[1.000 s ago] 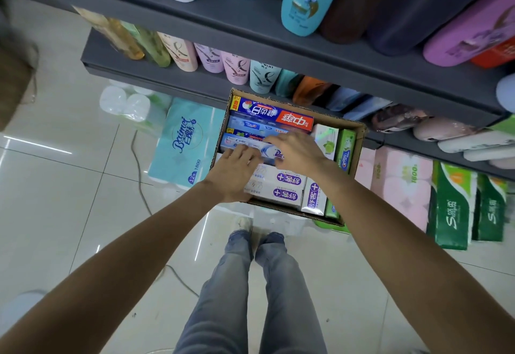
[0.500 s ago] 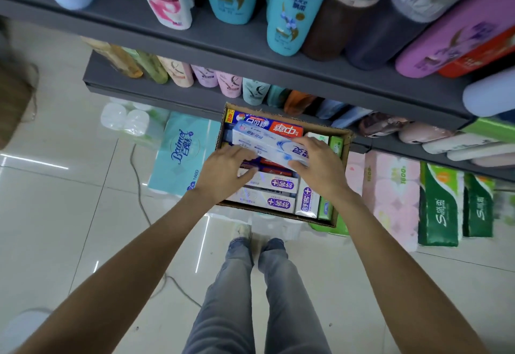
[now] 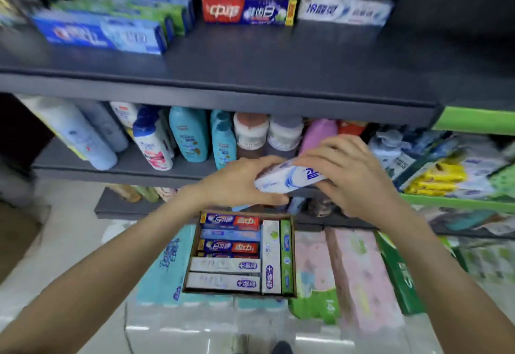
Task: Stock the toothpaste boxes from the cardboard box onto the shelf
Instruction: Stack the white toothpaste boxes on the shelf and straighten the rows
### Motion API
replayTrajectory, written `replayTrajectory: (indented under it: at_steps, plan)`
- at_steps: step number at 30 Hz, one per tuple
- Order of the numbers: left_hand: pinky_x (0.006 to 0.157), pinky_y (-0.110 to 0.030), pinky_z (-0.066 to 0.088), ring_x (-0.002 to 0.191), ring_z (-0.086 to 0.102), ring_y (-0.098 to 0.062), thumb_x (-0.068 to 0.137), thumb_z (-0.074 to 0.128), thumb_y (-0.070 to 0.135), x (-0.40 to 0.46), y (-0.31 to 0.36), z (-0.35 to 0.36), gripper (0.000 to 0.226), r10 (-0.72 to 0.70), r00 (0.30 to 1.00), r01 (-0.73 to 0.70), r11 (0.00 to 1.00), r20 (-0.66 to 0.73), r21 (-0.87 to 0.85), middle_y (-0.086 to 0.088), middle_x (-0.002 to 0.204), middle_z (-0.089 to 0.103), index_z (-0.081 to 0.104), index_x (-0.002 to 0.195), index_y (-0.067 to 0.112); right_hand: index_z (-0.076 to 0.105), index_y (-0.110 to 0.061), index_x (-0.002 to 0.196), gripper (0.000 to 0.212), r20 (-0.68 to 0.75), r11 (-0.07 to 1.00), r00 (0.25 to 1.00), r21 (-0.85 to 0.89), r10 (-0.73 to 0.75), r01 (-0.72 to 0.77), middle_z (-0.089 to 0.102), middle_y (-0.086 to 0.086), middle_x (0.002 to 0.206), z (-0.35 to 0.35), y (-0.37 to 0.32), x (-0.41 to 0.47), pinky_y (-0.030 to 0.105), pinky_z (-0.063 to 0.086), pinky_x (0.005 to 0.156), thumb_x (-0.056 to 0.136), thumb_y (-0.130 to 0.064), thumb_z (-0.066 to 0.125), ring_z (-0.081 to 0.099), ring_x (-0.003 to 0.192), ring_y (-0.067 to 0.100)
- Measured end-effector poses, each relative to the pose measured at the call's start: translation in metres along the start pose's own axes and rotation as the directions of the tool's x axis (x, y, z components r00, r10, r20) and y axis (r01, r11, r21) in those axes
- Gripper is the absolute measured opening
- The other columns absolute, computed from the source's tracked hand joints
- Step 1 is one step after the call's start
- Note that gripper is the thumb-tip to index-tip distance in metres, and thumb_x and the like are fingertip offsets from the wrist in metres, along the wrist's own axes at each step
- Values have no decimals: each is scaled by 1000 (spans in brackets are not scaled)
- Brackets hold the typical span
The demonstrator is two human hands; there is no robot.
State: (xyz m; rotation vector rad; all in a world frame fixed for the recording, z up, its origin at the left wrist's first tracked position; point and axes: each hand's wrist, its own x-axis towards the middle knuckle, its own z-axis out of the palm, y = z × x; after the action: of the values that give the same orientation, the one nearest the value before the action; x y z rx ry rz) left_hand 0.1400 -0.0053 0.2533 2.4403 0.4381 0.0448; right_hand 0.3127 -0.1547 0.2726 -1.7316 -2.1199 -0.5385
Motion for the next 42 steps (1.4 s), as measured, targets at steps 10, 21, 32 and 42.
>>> replayTrajectory:
  at_steps: [10, 21, 32, 42]
  plan:
    - [75, -35, 47, 88, 62, -18, 67, 71, 59, 41, 84, -74, 56, -113, 667, 188, 982, -737, 20, 12, 97, 64, 44, 105, 26, 47, -18, 128, 44, -306, 773, 808, 578, 503, -262, 46, 3, 134, -67, 37, 52, 31, 41, 103, 88, -15, 63, 47, 124, 12]
    - [76, -31, 45, 101, 58, -15, 73, 66, 52, 111, 121, -77, 69, 48, 678, 68, 989, -734, 128, 10, 122, 52, 38, 132, 29, 49, -24, 113, 29, 127, 315, 744, 850, 656, -423, 68, 4, 107, -71, 89, 113, 47, 51, 89, 87, -22, 63, 66, 95, 21]
    - [88, -29, 45, 107, 58, -11, 88, 57, 38, 130, 47, -101, 33, -135, 777, 285, 947, -615, 152, 13, 113, 65, 56, 119, 27, 46, -26, 131, 48, 136, 890, 889, -210, 437, -405, 55, 4, 120, -62, 216, 147, 38, 43, 75, 86, -19, 63, 57, 102, 34]
    - [91, -32, 42, 112, 57, -20, 92, 47, 44, 142, 28, -101, 41, -80, 868, 351, 798, -490, 491, 3, 127, 60, 52, 128, 25, 40, -23, 140, 49, 126, 889, 880, -85, 458, -451, 50, 7, 137, -3, 221, 163, 39, 42, 91, 93, -13, 50, 47, 121, 31]
